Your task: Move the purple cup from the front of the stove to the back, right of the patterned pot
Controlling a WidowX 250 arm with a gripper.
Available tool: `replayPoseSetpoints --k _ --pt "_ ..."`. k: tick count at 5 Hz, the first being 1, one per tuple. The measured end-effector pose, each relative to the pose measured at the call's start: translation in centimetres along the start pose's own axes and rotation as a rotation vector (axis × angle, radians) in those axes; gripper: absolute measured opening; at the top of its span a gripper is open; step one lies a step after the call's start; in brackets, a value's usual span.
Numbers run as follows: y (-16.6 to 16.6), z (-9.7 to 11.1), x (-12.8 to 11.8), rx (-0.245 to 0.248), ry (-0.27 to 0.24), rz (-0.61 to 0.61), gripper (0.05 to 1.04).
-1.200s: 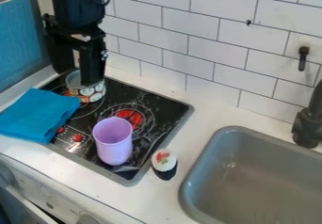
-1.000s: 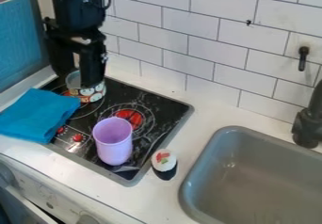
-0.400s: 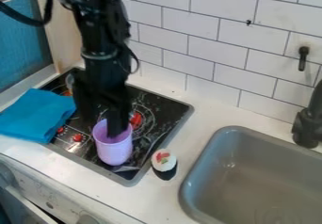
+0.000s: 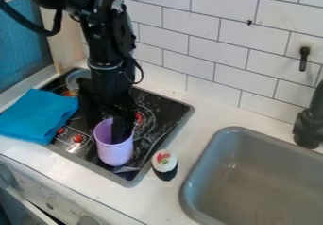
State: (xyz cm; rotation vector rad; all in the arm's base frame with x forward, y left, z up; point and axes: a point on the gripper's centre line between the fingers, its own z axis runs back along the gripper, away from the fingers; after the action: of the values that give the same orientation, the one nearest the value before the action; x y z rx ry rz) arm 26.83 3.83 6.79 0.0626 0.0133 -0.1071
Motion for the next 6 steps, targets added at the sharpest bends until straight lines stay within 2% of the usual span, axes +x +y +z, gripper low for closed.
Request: replayPoseSetpoints --k 2,3,4,5,6 --pt "0.8 -2.0 -0.3 -0.038 0.011 0.057 1.000" --pt "1.0 -2.4 -0.3 -0.083 -0.021 0.063 0.964" --pt "0.8 -2.7 -0.7 -0.096 -0.019 0.052 0.686" --pt "0.7 -2.6 -1.0 -0.117 -0.034 0.040 0.364" --pt "1.0 -1.7 -1.2 -0.129 -0.076 0.017 0.171"
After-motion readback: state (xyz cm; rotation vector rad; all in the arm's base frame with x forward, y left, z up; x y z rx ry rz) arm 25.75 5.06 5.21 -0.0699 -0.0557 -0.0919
